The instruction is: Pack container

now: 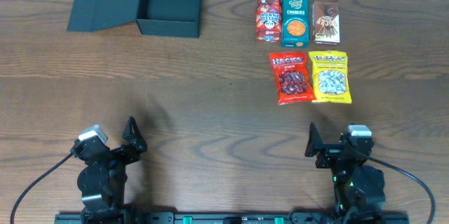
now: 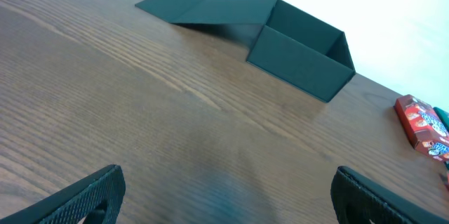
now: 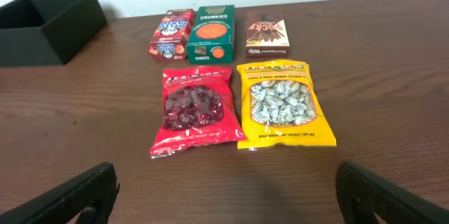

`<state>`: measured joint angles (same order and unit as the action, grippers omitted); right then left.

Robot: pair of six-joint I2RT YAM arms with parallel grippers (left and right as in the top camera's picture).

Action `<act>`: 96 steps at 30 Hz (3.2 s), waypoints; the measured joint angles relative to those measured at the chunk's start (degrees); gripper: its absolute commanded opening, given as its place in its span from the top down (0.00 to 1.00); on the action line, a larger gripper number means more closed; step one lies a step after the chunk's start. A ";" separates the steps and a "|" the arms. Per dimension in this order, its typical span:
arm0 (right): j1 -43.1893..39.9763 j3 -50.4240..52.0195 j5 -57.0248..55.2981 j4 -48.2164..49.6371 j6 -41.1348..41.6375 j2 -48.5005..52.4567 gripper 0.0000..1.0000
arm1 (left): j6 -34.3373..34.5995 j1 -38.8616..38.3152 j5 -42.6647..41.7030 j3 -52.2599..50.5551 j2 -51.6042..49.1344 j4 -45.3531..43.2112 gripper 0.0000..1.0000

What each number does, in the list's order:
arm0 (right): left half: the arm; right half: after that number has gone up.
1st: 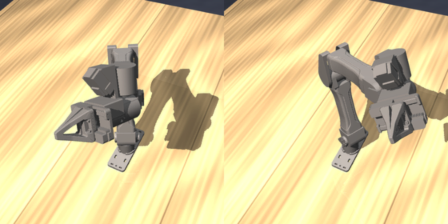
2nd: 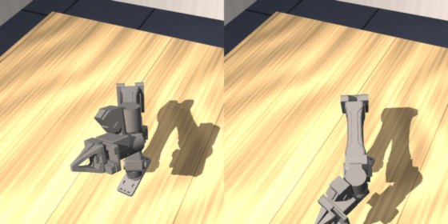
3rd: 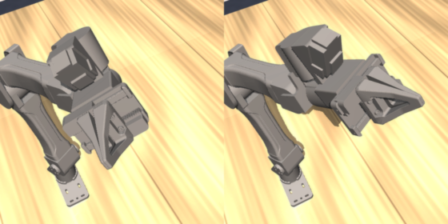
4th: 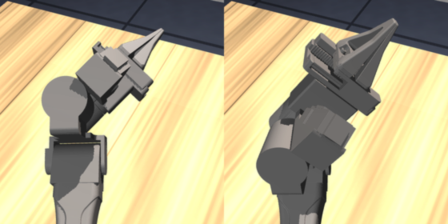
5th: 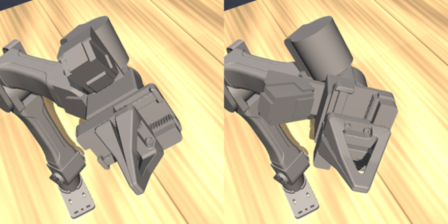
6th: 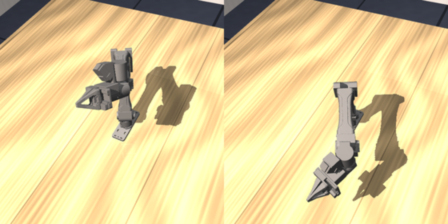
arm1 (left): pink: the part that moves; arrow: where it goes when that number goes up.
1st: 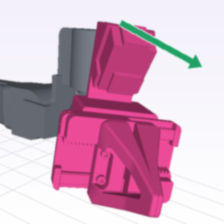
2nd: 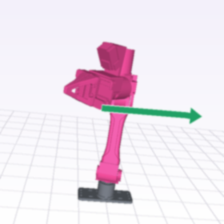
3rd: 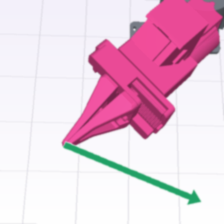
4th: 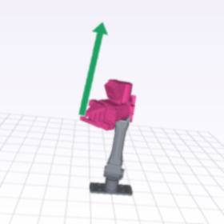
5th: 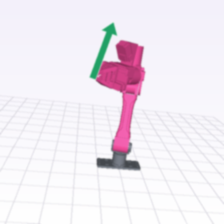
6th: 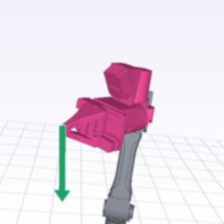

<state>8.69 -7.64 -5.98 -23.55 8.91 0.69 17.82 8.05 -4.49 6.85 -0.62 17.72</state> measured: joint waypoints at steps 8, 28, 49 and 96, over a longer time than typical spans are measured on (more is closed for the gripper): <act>0.00 0.00 0.00 0.00 0.00 0.00 0.01 | 0.00 0.00 0.00 0.00 0.00 0.00 0.05; 0.00 0.00 0.00 0.00 0.00 0.00 0.01 | 0.00 0.00 0.00 0.00 0.00 0.00 0.05; 0.00 0.00 0.00 0.00 0.00 0.00 0.01 | 0.24 0.00 -0.37 -0.11 0.00 -0.68 0.05; 0.00 0.35 0.02 -0.15 -0.02 -0.07 0.01 | -19.37 -14.16 -11.02 96.00 -120.67 8.79 0.05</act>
<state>8.69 -7.29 -5.96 -23.70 8.88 0.62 -1.54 -6.11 -15.51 102.85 -121.30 26.50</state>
